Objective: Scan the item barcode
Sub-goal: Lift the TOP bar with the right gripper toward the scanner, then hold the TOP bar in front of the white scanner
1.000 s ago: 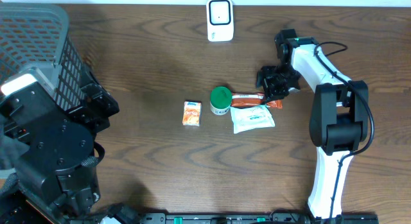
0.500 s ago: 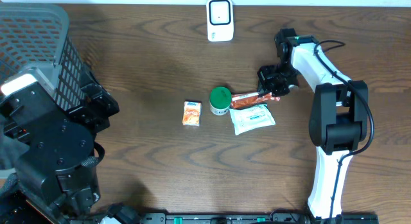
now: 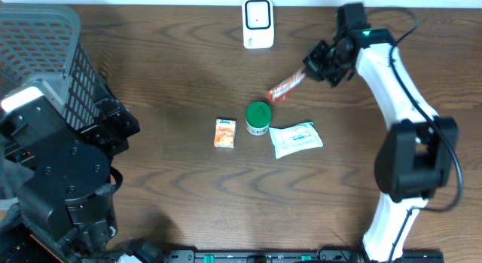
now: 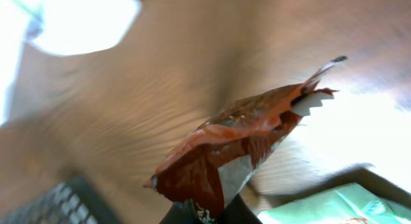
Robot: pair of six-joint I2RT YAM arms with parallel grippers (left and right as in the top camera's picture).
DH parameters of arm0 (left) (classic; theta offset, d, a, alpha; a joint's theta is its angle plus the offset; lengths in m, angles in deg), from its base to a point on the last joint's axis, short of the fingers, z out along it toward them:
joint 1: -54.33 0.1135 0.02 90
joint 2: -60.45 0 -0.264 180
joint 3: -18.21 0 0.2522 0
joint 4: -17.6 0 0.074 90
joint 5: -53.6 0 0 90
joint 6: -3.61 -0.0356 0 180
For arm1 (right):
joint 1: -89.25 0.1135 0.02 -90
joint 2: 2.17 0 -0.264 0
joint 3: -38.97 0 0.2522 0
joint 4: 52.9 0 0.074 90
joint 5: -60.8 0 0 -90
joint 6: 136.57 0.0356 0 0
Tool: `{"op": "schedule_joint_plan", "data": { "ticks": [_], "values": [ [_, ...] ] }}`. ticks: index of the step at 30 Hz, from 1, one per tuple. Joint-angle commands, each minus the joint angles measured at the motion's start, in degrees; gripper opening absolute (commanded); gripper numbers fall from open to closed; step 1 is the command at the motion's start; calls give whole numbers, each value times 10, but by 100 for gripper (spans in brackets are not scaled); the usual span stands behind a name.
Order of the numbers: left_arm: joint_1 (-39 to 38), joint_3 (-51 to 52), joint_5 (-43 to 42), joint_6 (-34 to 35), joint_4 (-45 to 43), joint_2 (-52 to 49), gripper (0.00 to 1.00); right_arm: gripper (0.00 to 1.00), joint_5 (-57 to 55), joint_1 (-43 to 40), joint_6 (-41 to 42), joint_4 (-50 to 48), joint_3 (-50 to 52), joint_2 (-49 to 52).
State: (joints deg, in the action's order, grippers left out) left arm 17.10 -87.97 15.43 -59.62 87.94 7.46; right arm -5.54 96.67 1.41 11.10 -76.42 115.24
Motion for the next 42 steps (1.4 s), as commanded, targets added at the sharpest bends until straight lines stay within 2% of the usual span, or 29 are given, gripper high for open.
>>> {"op": "schedule_joint_plan", "data": {
  "ticks": [1, 8, 13, 18, 24, 32, 42],
  "values": [
    [2, 1, 14, 1, 0, -1, 98, 1, 46, 2, -120, -20, -12, -45],
    [2, 1, 14, 1, 0, -1, 98, 1, 64, 18, -327, -58, -12, -68],
    [2, 1, 14, 1, 0, -1, 98, 1, 107, 24, -397, -83, -11, -68],
    [2, 1, 14, 1, 0, -1, 98, 1, 237, 24, -431, -228, -5, -64],
    [2, 1, 14, 1, 0, -1, 98, 1, 266, 27, -426, -388, -5, -36],
    [2, 1, 14, 1, 0, -1, 98, 1, 262, 27, -342, -650, -5, 54],
    [2, 1, 14, 1, 0, -1, 98, 1, 165, 23, -266, -927, -5, 189]
  ]
}}
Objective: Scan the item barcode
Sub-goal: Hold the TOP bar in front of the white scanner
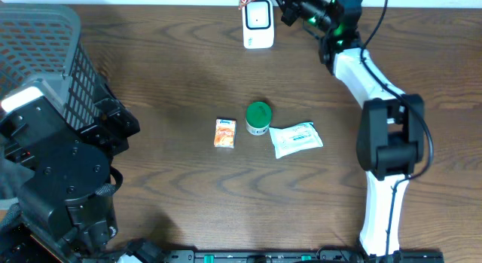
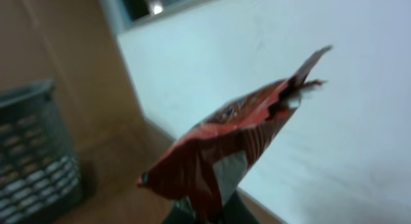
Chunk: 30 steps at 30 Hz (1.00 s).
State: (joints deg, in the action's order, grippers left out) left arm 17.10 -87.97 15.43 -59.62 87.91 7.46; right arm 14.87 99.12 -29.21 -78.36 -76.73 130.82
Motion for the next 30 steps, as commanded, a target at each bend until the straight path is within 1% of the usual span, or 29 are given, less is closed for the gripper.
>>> {"op": "schedule_joint_plan", "data": {
  "ticks": [1, 4, 8, 10, 13, 16, 21, 27, 30],
  "values": [
    [2, 1, 14, 1, 0, -1, 98, 1, -40, -2, 48, -49, -2, 45],
    [2, 1, 14, 1, 0, -1, 98, 1, -54, -5, 75, -106, -2, 87],
    [2, 1, 14, 1, 0, -1, 98, 1, -96, -8, 75, -156, -3, 133],
    [2, 1, 14, 1, 0, -1, 98, 1, -98, -11, 76, -172, -4, 146],
    [2, 1, 14, 1, 0, -1, 98, 1, -99, -16, 66, -164, -4, 153],
    [2, 1, 14, 1, 0, -1, 98, 1, -99, -20, 10, -135, -4, 154],
    [2, 1, 14, 1, 0, -1, 98, 1, -93, -32, -46, -68, -4, 154],
    [2, 1, 14, 1, 0, -1, 98, 1, -92, -49, -52, -38, -4, 154],
    [2, 1, 14, 1, 0, -1, 98, 1, -78, -57, -18, -43, -4, 152]
  ]
}}
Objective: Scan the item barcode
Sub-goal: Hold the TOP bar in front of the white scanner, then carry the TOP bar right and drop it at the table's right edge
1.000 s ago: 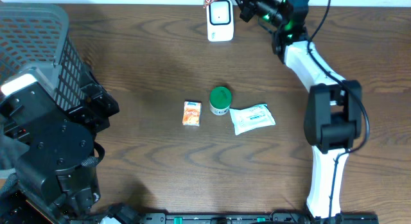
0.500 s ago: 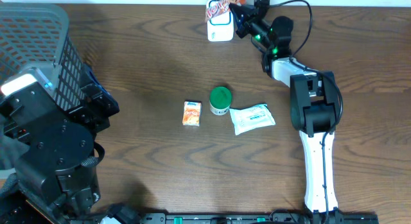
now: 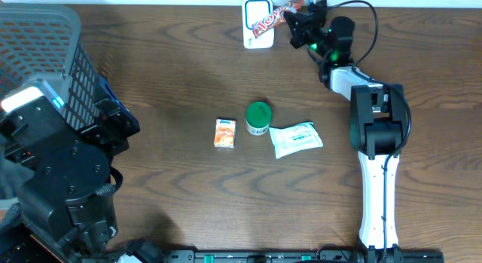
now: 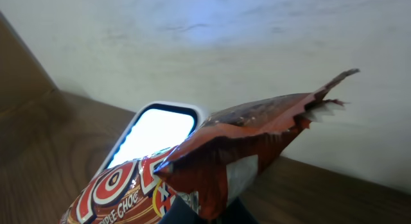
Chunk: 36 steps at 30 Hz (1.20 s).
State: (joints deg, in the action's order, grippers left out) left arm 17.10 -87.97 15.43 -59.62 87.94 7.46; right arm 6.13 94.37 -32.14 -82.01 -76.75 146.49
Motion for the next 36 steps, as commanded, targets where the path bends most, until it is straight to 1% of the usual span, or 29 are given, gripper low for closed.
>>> {"op": "schedule_joint_plan", "data": {
  "ticks": [1, 6, 10, 13, 15, 17, 20, 23, 27, 31, 34, 36],
  "values": [
    [2, 1, 14, 1, 0, -1, 98, 1, 26, -14, 21, -14, -4, -6],
    [2, 1, 14, 1, 0, -1, 98, 1, 103, -49, 126, -44, -4, -32],
    [2, 1, 14, 1, 0, -1, 98, 1, 151, -76, 154, -15, -4, -70],
    [2, 1, 14, 1, 0, -1, 98, 1, 140, -83, 144, 84, -4, -118],
    [2, 1, 14, 1, 0, -1, 98, 1, 111, -83, 105, 177, -4, -159],
    [2, 1, 14, 1, 0, -1, 98, 1, 47, -79, 52, 290, -4, -207],
    [2, 1, 14, 1, 0, -1, 98, 1, -112, -69, -21, 464, -4, -282],
    [2, 1, 14, 1, 0, -1, 98, 1, -226, -67, -50, 595, -4, -339],
    [2, 1, 14, 1, 0, -1, 98, 1, -377, -83, -53, 768, -4, -395],
    [2, 1, 14, 1, 0, -1, 98, 1, -512, -117, -53, 900, -4, -424],
    [2, 1, 14, 1, 0, -1, 98, 1, -588, -150, -53, 960, -4, -426],
    [2, 1, 14, 1, 0, -1, 98, 1, -621, -172, -53, 977, -2, -424]
  ]
}}
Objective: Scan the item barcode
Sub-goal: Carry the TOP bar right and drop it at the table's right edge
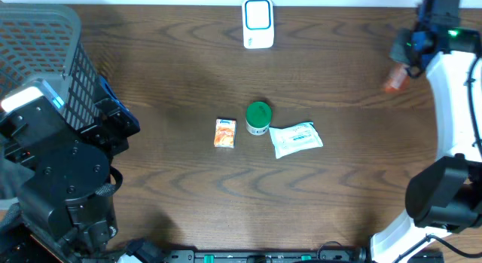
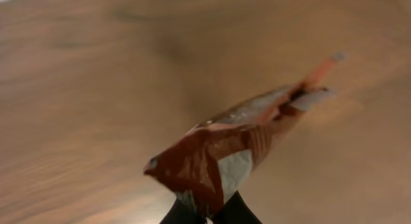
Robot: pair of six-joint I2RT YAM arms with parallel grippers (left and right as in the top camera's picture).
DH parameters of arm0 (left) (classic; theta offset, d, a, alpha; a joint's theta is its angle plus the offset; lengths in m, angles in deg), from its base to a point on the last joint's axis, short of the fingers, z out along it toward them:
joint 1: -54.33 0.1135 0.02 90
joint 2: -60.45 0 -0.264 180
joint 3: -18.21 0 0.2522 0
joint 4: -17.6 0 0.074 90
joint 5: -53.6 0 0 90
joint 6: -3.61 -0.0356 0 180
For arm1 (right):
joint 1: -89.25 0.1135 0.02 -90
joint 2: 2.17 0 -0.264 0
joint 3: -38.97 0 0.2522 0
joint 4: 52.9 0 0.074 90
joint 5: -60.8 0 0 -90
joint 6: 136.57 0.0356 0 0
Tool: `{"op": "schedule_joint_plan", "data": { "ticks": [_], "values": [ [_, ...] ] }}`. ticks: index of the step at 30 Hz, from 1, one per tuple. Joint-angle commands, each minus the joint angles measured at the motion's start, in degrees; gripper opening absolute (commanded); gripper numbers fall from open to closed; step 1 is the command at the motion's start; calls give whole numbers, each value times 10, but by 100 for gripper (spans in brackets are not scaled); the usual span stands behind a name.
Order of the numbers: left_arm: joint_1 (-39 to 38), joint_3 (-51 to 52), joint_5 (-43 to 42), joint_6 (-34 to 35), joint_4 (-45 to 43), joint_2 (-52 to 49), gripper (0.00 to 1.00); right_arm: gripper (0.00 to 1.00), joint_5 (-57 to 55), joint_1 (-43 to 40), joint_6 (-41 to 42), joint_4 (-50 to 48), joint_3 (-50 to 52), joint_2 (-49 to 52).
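Observation:
My right gripper [image 1: 403,63] is shut on a red-brown chocolate bar wrapper [image 2: 237,147], held above the table at the far right; in the overhead view only its orange-red end [image 1: 393,84] shows below the gripper. The right wrist view shows the wrapper pinched between my black fingers [image 2: 234,210] over blurred wood. The white barcode scanner [image 1: 257,22] stands at the table's back edge, well left of the gripper. My left arm [image 1: 60,172] is a black bulk at the lower left; its gripper is not visible.
A small orange box [image 1: 225,133], a green-lidded jar [image 1: 258,117] and a white packet [image 1: 296,138] lie mid-table. A grey mesh basket [image 1: 45,59] stands at the back left.
My right gripper, still shut on the wrapper, was holding it right at the scanner's face; now it is far to the right, near the table's right edge.
The right gripper first held the wrapper above the table right of the scanner. Then it was lifted at the back edge near the scanner, then presented against the scanner's front. Now it holds the wrapper at the far right. The left arm stayed still.

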State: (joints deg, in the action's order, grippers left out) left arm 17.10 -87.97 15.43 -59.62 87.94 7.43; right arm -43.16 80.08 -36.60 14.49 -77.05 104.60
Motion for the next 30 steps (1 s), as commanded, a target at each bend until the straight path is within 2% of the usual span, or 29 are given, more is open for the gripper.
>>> {"op": "schedule_joint_plan", "data": {
  "ticks": [1, 11, 17, 24, 25, 26, 27, 28, 30],
  "values": [
    [2, 1, 14, 1, 0, -1, 98, 1, -140, -42, -9, 15, 1, -3],
    [2, 1, 14, 1, 0, -1, 98, 1, -137, -176, 53, -43, 2, 42],
    [2, 1, 14, 1, 0, -1, 98, 1, -123, -224, 23, -80, 2, 115],
    [2, 1, 14, 1, 0, -1, 98, 2, -108, -242, -4, -92, 2, 174],
    [2, 1, 14, 1, 0, -1, 98, 13, -99, -242, -4, -97, 0, 172],
    [2, 1, 14, 1, 0, -1, 98, 45, -88, -242, -4, -101, -3, 167],
    [2, 1, 14, 1, 0, -1, 98, 63, -78, -242, -4, -101, -8, 162],
    [2, 1, 14, 1, 0, -1, 98, 74, -64, -241, -4, -99, -16, 154],
    [2, 1, 14, 1, 0, -1, 98, 78, -22, -241, -4, -89, -38, 135]
  ]
}}
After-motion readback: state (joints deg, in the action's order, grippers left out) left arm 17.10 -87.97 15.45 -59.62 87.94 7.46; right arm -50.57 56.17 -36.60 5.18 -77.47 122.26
